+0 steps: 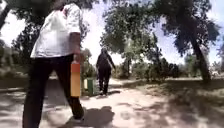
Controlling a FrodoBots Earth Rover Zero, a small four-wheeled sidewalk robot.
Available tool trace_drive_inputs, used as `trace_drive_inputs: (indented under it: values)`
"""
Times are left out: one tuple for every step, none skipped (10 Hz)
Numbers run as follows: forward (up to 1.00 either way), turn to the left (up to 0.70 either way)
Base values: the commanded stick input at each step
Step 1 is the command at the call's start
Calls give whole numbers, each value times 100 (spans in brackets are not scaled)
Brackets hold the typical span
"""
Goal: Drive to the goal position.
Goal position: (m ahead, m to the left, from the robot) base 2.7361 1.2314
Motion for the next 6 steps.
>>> trace_drive_inputs:
  values:
    - [70, -1]
    - [70, -1]
    - [70, -1]
    - [70, -1]
    - [70, -1]
    - [70, -1]
